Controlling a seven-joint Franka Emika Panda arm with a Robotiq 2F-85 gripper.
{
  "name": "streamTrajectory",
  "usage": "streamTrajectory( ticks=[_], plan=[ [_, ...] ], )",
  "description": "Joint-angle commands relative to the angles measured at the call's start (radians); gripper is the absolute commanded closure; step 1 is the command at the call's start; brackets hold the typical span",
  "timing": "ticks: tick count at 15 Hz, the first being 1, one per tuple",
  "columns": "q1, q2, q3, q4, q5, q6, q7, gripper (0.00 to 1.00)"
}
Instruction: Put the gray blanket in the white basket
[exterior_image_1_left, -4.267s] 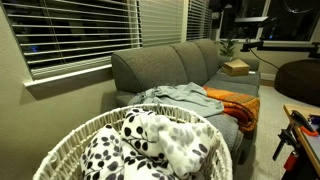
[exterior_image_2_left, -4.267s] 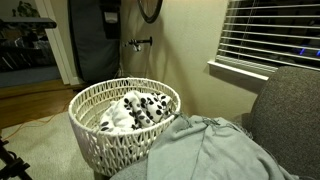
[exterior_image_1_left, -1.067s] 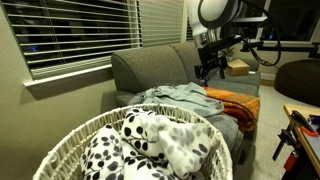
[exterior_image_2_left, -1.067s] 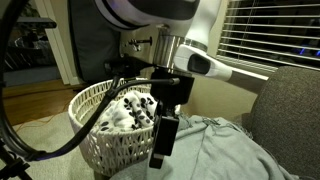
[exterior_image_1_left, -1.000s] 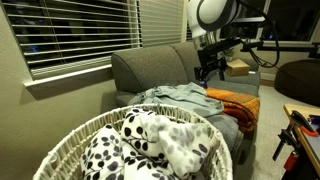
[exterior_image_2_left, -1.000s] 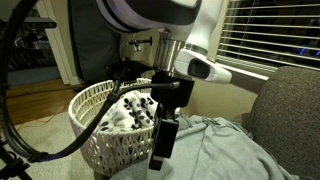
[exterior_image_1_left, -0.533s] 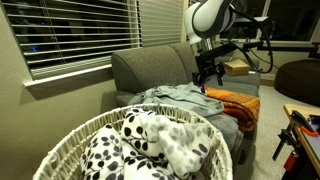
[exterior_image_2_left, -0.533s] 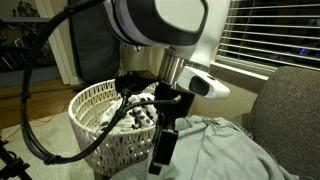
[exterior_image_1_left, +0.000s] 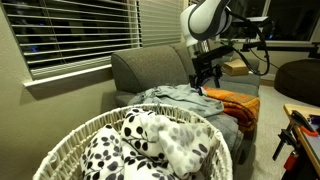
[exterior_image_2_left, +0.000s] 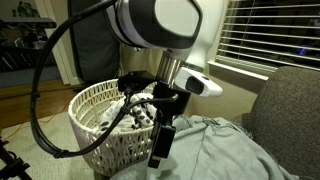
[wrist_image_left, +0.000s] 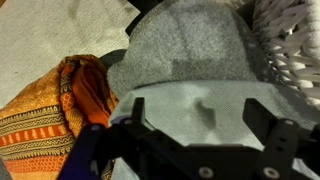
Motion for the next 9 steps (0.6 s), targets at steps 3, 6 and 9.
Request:
streamTrajectory(
  ticks=[3, 6, 9],
  plan=[
    [0.045, 0.01, -0.027, 0.025, -0.05, -0.035, -0.022, 0.0],
    [0.062, 0.013, -0.037, 0.036, -0.11, -0.041, -0.014, 0.0],
    [0.076, 0.02, -0.041, 0.058, -0.17, -0.052, -0.014, 0.0]
  ],
)
